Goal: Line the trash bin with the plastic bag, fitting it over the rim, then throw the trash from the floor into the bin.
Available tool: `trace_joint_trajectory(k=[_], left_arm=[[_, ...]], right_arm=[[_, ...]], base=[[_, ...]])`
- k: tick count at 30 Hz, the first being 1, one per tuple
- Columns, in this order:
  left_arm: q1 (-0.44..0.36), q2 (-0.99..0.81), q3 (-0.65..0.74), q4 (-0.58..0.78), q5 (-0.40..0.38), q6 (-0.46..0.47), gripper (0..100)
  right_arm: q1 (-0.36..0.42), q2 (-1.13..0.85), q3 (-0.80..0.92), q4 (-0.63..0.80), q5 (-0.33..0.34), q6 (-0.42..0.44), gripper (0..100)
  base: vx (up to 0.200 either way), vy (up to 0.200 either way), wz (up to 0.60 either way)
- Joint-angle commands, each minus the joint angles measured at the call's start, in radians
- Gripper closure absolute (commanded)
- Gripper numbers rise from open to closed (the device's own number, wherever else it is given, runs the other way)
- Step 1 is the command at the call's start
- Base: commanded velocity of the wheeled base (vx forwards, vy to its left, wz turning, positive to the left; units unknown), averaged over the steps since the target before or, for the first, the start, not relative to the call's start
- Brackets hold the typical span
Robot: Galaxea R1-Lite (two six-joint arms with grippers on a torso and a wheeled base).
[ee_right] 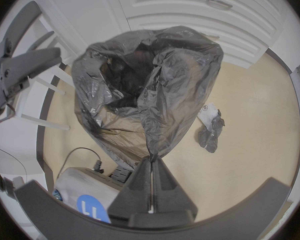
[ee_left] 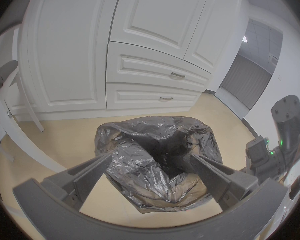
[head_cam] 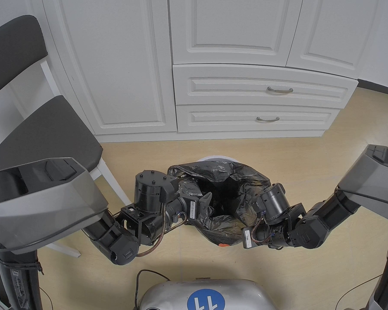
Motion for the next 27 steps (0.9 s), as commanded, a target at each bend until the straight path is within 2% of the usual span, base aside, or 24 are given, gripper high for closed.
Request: trace_joint_trajectory(k=[1, 9, 16, 19, 21, 23, 27], left_arm=[[0.0, 0.051, -0.015, -0.001, 0.001, 0.0, 0], [0.005, 0.062, -0.027, -0.001, 0.001, 0.0, 0], [0.036, 0.074, -0.066, -0.001, 0.004, -0.003, 0], [0.046, 0.074, -0.074, -0.001, 0.004, -0.003, 0], [0.053, 0.074, -0.077, -0.001, 0.005, -0.002, 0], [0.06, 0.074, -0.086, -0.001, 0.008, -0.002, 0], [0.089, 0.075, -0.097, 0.0, 0.007, 0.0, 0]], right_arm=[[-0.044, 0.079, -0.006, -0.008, 0.004, -0.021, 0], [-0.055, 0.027, 0.02, -0.069, 0.002, -0.028, 0], [-0.062, -0.121, 0.029, -0.07, -0.012, -0.028, 0], [-0.087, -0.127, 0.003, -0.104, -0.082, -0.031, 0], [-0.107, -0.101, -0.021, -0.141, -0.101, -0.037, 0], [-0.131, -0.076, -0.057, -0.167, -0.101, -0.064, 0], [-0.188, -0.001, -0.158, -0.181, -0.09, -0.222, 0]], base=[[0.0, 0.0, 0.0], [0.0, 0.0, 0.0], [0.0, 0.0, 0.0], [0.0, 0.0, 0.0], [0.0, 0.0, 0.0], [0.0, 0.0, 0.0], [0.0, 0.0, 0.0]])
